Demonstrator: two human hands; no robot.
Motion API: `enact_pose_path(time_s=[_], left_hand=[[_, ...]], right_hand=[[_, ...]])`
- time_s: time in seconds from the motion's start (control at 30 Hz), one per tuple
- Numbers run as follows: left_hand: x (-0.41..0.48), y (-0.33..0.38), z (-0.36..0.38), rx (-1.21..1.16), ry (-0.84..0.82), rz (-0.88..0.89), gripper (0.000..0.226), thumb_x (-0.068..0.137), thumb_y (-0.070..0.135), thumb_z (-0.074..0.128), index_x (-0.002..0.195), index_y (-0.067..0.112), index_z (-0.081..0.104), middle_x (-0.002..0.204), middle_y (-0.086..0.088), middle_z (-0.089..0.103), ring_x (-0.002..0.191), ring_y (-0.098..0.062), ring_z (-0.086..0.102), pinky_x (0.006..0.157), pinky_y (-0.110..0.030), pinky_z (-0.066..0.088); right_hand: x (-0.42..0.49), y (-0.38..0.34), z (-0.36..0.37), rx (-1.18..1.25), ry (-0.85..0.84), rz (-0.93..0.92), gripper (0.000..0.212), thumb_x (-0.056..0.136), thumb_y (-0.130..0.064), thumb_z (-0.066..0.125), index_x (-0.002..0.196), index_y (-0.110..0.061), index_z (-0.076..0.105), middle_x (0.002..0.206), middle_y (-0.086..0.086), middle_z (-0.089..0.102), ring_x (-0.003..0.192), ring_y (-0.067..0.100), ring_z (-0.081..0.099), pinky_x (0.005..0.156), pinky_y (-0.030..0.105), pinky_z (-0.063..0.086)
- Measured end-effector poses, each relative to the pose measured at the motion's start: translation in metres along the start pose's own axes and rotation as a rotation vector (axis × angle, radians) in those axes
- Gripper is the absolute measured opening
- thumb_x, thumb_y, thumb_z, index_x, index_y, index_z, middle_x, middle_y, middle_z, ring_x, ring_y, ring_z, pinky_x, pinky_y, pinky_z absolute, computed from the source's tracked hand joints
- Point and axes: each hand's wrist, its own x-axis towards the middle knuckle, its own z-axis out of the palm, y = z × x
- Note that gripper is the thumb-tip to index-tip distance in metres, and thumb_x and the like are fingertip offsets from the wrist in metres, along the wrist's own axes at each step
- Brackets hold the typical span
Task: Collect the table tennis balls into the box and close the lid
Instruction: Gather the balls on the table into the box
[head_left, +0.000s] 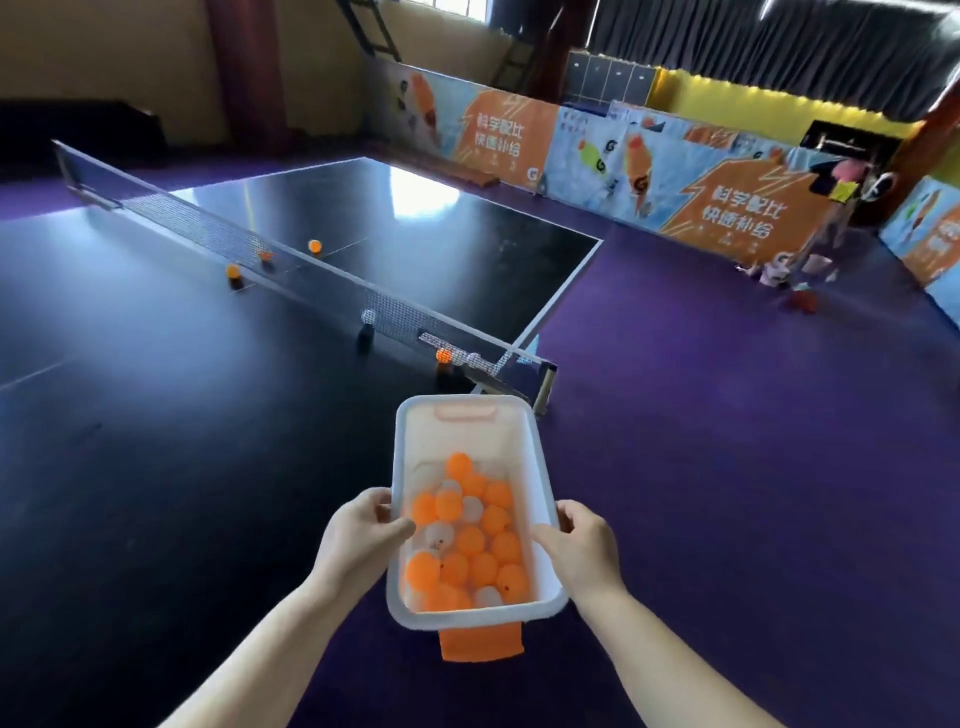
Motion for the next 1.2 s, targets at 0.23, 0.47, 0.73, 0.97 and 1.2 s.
enact_pose_path(time_s=[0.23, 0.47, 0.73, 0.97, 1.2], left_hand=[[0.093, 0.008, 0.006, 0.010, 0.159, -0.100, 0.020, 0.075, 0.011, 0.064, 0.079, 0.030, 0.061, 0.083, 0.006, 0.068, 0.078, -0.013, 0.067, 0.071, -0.036, 0.058], [0.209, 0.017, -0.001, -0.016, 0.222, -0.133, 0.016, 0.076, 0.011, 0.064, 0.083, 0.025, 0.064, 0.084, 0.004, 0.069, 0.078, -0.013, 0.066, 0.071, -0.036, 0.057], [0.300, 0.030, -0.022, -0.110, 0.278, -0.233, 0.017, 0.071, 0.016, 0.069, 0.083, 0.026, 0.063, 0.087, 0.002, 0.069, 0.080, -0.014, 0.066, 0.069, -0.033, 0.055], [0.348, 0.025, -0.049, -0.156, 0.425, -0.334, 0.025, 0.067, 0.020, 0.067, 0.092, 0.022, 0.065, 0.089, 0.004, 0.070, 0.082, -0.013, 0.066, 0.067, -0.030, 0.053], [0.396, 0.020, -0.079, -0.175, 0.654, -0.416, 0.020, 0.075, 0.015, 0.063, 0.092, 0.025, 0.064, 0.092, 0.006, 0.068, 0.086, -0.013, 0.066, 0.076, -0.037, 0.056]], right_hand=[[0.125, -0.020, 0.037, -0.040, -0.185, -0.050, 0.005, 0.078, -0.018, 0.061, 0.076, -0.021, 0.065, 0.070, -0.007, 0.065, 0.064, 0.011, 0.059, 0.052, 0.023, 0.043], [0.243, -0.059, 0.081, -0.082, -0.262, -0.065, 0.009, 0.075, -0.020, 0.062, 0.081, -0.022, 0.067, 0.076, -0.005, 0.070, 0.073, 0.015, 0.066, 0.065, 0.034, 0.055], [0.343, -0.107, 0.131, -0.146, -0.360, -0.099, 0.008, 0.077, -0.020, 0.061, 0.082, -0.021, 0.067, 0.078, -0.004, 0.070, 0.075, 0.013, 0.066, 0.066, 0.032, 0.056], [0.406, -0.148, 0.191, -0.186, -0.521, -0.164, 0.004, 0.076, -0.021, 0.063, 0.078, -0.022, 0.066, 0.079, -0.004, 0.069, 0.078, 0.015, 0.064, 0.069, 0.032, 0.052], [0.472, -0.200, 0.265, -0.251, -0.699, -0.340, 0.010, 0.075, -0.021, 0.065, 0.084, -0.019, 0.068, 0.083, -0.006, 0.069, 0.082, 0.014, 0.063, 0.070, 0.027, 0.050]])
